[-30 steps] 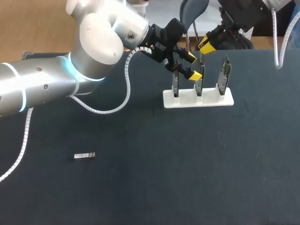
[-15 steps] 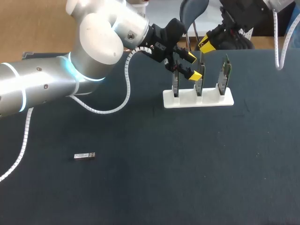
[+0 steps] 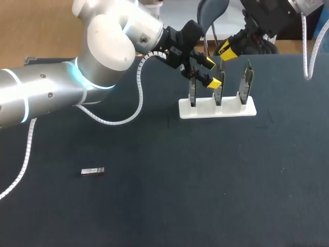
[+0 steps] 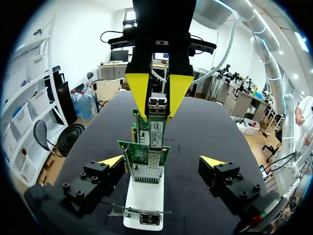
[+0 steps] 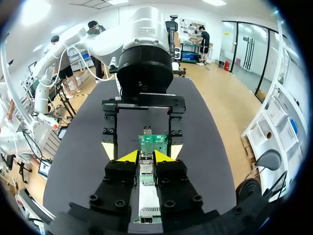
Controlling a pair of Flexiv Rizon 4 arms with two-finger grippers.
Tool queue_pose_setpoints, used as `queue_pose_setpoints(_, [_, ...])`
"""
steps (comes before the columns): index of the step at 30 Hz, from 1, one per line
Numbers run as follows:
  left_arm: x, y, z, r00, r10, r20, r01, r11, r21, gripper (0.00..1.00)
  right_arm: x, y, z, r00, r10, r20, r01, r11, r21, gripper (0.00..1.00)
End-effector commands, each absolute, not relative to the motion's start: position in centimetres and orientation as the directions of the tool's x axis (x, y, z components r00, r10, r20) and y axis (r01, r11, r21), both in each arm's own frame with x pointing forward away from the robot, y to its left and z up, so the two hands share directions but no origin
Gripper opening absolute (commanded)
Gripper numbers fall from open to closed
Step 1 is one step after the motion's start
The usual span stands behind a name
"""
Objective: Pick up the optical module with the left hand, and insert it into the network port with the right hand.
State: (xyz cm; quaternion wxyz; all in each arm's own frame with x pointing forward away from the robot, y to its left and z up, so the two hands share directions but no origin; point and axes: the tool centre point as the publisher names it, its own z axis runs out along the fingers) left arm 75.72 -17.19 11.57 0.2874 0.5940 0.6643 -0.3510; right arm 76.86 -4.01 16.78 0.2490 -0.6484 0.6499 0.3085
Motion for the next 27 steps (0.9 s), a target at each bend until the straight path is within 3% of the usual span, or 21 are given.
queue_pose_setpoints(1, [75.89, -17.28, 11.64, -0.131, 0.592, -0.795, 0.991, 0.047, -0.129, 1.0, 76.79, -4.02, 16.45, -0.038, -0.688, -0.725, -0.996, -0.028, 0.079, 0.0])
queue_pose_setpoints(27, [75.89, -17.28, 11.64, -0.131, 0.592, -0.795, 0.991, 0.047, -0.129, 1.0, 77.11, -4.01, 16.39, -0.036, -0.692, -0.721, -0.997, -0.024, 0.074, 0.0])
